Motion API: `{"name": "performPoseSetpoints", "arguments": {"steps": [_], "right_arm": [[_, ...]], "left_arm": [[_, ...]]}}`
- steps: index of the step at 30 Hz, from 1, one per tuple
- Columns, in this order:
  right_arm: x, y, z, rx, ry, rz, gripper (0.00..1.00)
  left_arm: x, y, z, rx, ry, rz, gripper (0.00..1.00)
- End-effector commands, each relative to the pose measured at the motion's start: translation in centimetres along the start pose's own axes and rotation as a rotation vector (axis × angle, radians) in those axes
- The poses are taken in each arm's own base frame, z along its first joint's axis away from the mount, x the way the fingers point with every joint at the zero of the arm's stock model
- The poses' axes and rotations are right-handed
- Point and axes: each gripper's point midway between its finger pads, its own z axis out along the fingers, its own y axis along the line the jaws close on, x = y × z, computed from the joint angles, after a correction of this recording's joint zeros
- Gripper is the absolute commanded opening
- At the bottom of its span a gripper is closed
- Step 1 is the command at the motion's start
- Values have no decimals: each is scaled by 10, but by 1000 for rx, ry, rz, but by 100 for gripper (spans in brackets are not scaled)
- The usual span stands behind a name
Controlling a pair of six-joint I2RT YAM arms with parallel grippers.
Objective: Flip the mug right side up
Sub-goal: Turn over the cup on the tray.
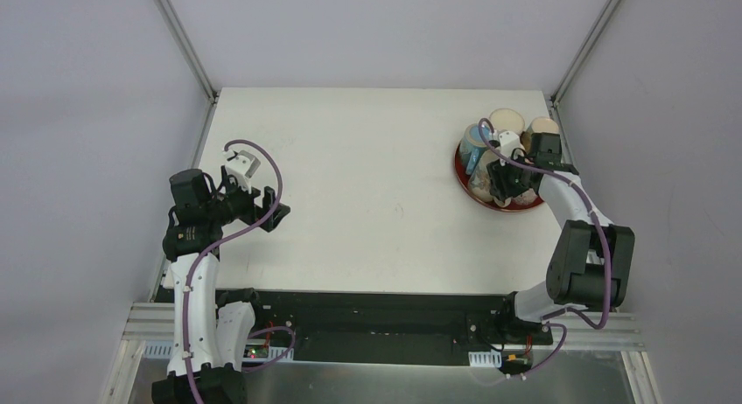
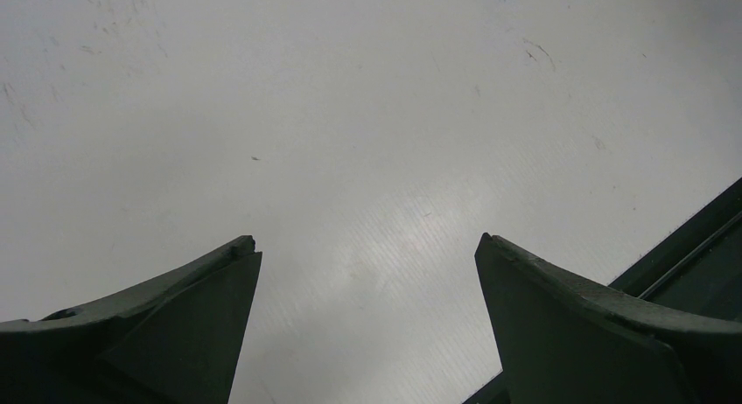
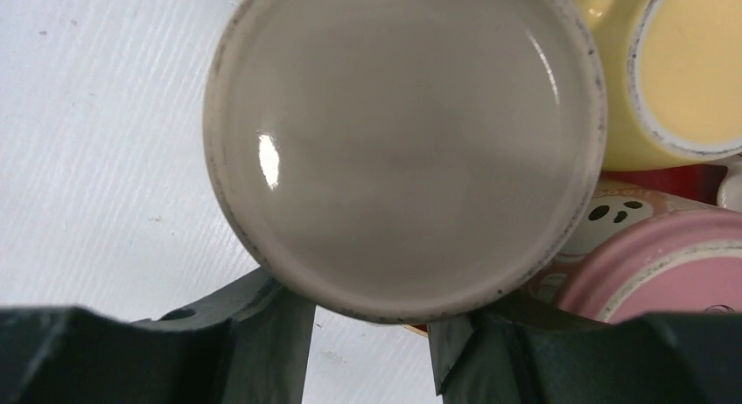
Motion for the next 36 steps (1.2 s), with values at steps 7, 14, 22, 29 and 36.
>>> {"name": "performPoseSetpoints", "arguments": {"steps": [7,14,22,29,36], "right_arm": [[-5,-2,4,5,18,-45,50],[-7,-2,7,16,19,-56,43],[-9,0,10,35,9,-68,32],[-8,1,11,70,0,-77,13],[-12,-3,4,131,-32,-79,0]], "left_arm": [[-7,-2,0,28,-36,42,100],[-7,-2,0,27,-34,39,100],[-7,-1,0,27,-32,37,100],[-7,-1,0,26,-34,39,100],[-8,-2,-1,26,-38,43,100]]}}
